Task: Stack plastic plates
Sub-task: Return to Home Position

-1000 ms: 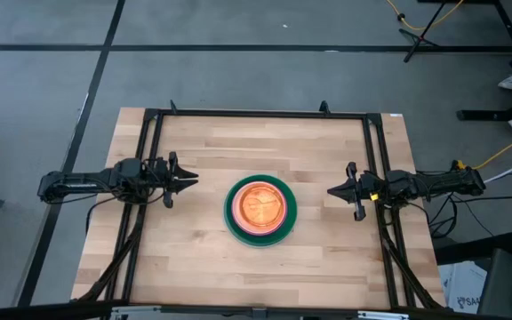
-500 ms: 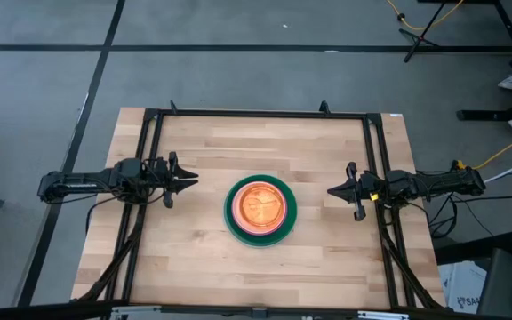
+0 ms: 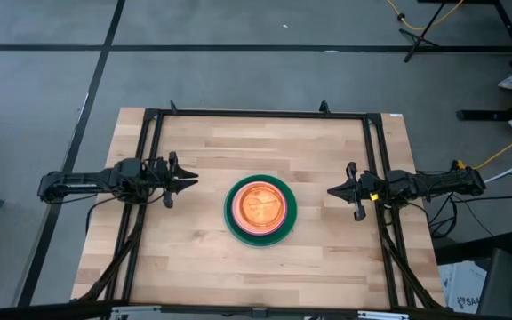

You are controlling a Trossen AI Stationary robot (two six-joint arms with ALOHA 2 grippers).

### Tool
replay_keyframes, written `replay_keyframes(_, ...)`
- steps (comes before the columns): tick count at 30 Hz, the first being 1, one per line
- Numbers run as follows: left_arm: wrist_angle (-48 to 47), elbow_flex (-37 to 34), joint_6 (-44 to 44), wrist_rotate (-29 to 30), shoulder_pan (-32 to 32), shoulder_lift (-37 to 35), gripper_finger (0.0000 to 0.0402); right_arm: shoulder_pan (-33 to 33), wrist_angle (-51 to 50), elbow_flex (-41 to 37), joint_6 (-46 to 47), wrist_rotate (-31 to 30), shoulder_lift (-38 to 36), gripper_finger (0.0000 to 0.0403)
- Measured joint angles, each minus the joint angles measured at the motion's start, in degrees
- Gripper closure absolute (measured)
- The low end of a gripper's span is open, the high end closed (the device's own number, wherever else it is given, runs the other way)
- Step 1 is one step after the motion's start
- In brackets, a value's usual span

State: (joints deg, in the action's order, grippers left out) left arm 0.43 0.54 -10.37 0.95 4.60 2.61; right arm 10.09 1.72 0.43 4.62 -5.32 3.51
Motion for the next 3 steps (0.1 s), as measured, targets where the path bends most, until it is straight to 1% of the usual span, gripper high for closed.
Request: replay_keyframes(3,0.0,0.0,0.0,0.0,0.0,0.0,0.0319,0.0,0.0,0.0,0.0,0.0,0.0,0.0402)
